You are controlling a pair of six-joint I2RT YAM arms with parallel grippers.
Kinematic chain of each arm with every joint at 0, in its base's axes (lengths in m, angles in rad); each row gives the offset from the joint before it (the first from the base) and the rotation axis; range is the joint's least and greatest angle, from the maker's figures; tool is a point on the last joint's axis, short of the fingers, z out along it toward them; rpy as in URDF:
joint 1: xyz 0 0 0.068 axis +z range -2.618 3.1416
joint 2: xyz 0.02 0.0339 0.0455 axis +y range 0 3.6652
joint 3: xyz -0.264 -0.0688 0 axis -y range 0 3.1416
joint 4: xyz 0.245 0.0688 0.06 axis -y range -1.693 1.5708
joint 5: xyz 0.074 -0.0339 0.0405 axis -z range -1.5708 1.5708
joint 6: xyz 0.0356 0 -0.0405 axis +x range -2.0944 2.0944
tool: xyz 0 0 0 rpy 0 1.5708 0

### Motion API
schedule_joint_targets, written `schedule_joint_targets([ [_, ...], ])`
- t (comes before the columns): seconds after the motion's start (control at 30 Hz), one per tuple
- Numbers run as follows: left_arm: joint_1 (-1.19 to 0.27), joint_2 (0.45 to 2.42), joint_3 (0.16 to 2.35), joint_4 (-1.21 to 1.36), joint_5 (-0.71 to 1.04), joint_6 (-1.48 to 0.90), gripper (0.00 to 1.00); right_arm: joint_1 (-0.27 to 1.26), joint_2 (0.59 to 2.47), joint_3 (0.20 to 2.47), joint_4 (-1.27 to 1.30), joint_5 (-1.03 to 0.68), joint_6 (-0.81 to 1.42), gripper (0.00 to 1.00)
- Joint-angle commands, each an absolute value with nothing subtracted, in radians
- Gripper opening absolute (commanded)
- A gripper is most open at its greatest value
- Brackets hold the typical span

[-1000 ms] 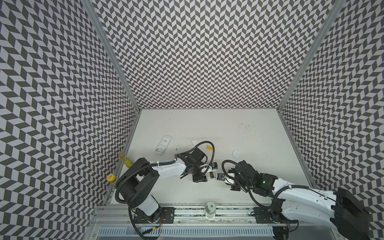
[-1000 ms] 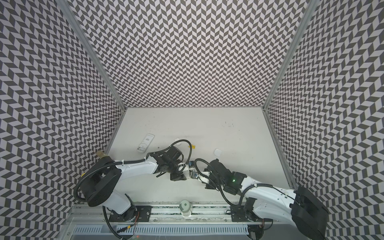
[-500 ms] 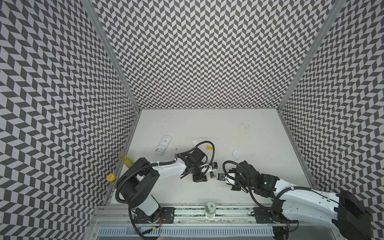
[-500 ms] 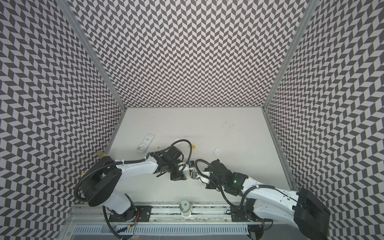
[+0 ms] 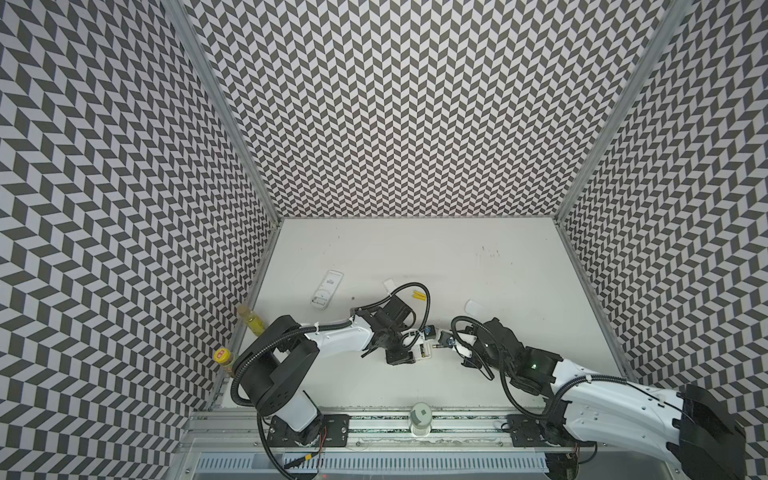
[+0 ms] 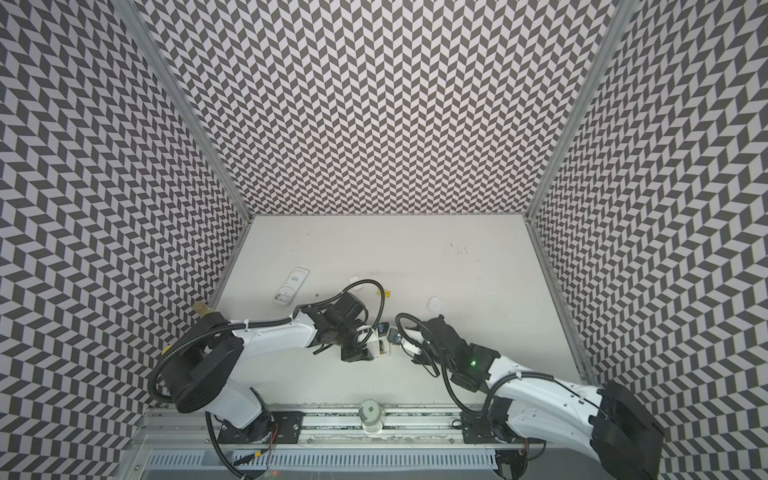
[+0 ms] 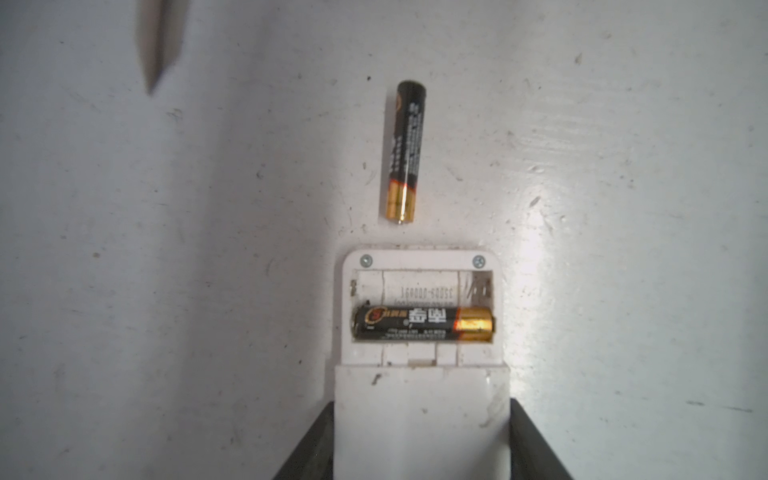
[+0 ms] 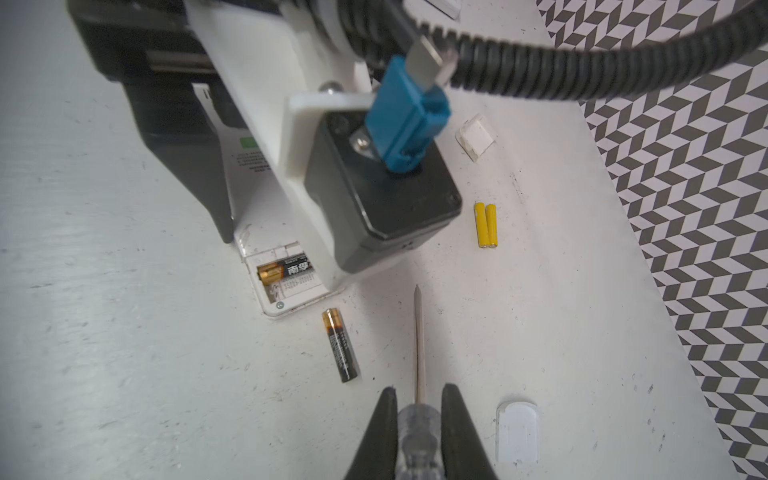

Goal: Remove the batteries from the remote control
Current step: 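Pry the farther battery out of the compartment with the screwdriver tip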

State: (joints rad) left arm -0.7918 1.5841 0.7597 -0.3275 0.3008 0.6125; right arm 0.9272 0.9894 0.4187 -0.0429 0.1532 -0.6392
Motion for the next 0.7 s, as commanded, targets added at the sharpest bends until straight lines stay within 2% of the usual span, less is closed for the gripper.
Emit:
schedule_joint_targets([
  [0.0,-0.814,1.597,0.757,-0.399,0.337,0.626,0.35,0.925,0.991,0.410,0.015,0.171,-0.639,0.00],
  [0.27,-0.813,1.583,0.755,-0.395,0.319,0.623,0.35,0.922,0.971,0.408,-0.013,0.149,-0.637,0.00],
  [0.67,-0.800,1.533,0.727,-0.385,0.295,0.630,0.35,0.910,0.884,0.478,-0.148,-0.023,-0.534,0.00],
])
